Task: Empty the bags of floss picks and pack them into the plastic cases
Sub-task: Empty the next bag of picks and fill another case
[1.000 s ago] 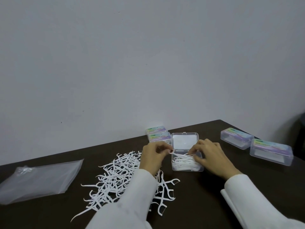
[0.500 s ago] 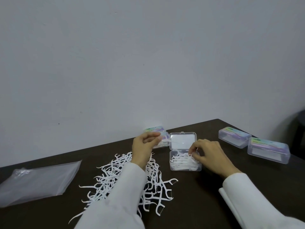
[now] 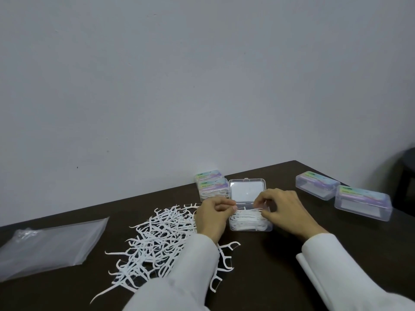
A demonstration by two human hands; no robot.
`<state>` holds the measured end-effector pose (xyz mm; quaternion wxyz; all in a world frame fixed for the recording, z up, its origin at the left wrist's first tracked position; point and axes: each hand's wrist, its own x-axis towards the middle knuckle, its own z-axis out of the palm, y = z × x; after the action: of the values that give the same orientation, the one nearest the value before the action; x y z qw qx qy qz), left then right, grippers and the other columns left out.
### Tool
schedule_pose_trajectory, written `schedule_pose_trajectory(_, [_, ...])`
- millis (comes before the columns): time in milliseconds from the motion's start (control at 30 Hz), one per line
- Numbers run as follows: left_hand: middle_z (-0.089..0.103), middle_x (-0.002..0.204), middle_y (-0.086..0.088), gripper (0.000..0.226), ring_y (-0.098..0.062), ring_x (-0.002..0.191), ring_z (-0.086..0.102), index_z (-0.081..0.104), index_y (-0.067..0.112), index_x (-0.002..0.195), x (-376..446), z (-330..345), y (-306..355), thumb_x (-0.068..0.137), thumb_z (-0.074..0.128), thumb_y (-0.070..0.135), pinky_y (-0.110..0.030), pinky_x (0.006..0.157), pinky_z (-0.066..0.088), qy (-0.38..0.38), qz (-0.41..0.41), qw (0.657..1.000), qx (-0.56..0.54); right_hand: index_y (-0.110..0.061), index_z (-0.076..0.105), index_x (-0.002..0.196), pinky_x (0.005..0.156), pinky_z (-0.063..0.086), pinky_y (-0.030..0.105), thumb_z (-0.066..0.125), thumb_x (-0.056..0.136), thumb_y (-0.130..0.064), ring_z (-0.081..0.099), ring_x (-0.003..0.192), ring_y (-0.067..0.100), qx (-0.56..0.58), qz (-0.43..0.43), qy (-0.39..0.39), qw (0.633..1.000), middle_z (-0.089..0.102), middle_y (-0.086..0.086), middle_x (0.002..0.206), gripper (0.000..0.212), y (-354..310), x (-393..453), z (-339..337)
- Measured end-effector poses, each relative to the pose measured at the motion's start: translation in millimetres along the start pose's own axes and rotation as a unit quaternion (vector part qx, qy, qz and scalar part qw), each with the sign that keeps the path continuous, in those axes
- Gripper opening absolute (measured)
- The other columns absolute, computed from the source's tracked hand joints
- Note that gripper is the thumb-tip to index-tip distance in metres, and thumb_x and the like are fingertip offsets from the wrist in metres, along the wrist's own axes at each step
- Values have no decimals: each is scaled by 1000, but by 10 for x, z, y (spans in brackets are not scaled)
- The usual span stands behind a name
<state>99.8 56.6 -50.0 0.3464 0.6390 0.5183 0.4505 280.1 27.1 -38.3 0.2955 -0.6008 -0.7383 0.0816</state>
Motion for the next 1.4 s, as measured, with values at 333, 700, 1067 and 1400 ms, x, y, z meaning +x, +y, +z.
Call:
schedule_pose_trajectory(333, [70,93,9,21,1,91,62,68,23,97,-91,-290,66,88,59,6,-8,76,43,-71,75,992,75,-31,62,85,99,42,36,61,85,-19,55,86,3,3,-33,4,999,57,-16,91,13,-172,-9,68])
schedule_pose_trajectory(700, [68,97,17,20,12,91,56,68,30,97,-522,-1385,-202,88,62,12,5,70,34,-93,73,975,188,-33,60,107,88,45,18,55,84,-9,50,100,-1,-11,-151,-129,980,56,-13,109,34,-790,-149,261])
schedule_pose_trajectory(1067, [46,126,26,52,13,118,36,55,46,114,-836,-2141,-542,72,79,26,-3,94,26,-190,21,949,249,-35,52,123,98,41,16,58,90,-19,50,108,-5,-57,-166,-211,962,52,-19,119,37,-711,-207,306])
schedule_pose_trajectory(1400, [60,108,16,42,3,97,55,60,43,99,-789,-1883,-572,69,82,23,-15,90,42,-101,68,974,192,-34,55,112,80,31,15,57,88,-29,50,104,2,-141,-250,-109,952,51,-17,112,25,-1110,-147,520])
